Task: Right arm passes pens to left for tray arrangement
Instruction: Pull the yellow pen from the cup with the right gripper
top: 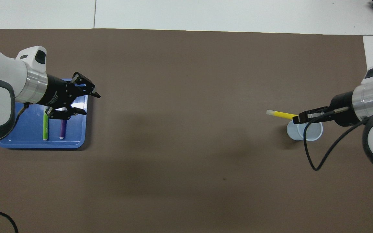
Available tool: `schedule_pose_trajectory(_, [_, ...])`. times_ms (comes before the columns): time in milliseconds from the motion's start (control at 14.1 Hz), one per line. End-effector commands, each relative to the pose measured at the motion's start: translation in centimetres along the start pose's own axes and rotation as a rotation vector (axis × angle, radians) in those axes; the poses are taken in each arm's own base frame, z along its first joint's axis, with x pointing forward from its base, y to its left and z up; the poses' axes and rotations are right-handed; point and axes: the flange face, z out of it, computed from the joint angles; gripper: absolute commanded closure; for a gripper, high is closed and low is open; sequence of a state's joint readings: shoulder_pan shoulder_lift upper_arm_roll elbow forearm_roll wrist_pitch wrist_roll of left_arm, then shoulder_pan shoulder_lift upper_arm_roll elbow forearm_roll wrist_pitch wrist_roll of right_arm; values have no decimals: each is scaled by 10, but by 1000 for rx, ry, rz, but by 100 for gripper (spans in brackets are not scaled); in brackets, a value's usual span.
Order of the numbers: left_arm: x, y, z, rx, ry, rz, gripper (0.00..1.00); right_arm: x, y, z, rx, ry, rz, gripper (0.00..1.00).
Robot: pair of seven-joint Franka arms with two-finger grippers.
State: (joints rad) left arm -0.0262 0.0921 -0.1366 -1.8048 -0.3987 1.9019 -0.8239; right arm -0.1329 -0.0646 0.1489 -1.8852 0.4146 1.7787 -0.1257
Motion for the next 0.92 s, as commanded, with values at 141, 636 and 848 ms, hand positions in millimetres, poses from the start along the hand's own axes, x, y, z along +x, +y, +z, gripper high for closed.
schedule_pose_trajectory(141, [-55, 30, 2, -114, 21, -230, 31, 9, -96, 36, 149, 81, 315, 100])
schedule_pose_trajectory(636, [-102, 54, 19, -298, -23, -502, 31, 1, -210, 108, 350, 187, 497, 100])
schedule_pose_trajectory(848, [-105, 48, 22, -366, -157, -610, 30, -9, -239, 134, 361, 171, 515, 100])
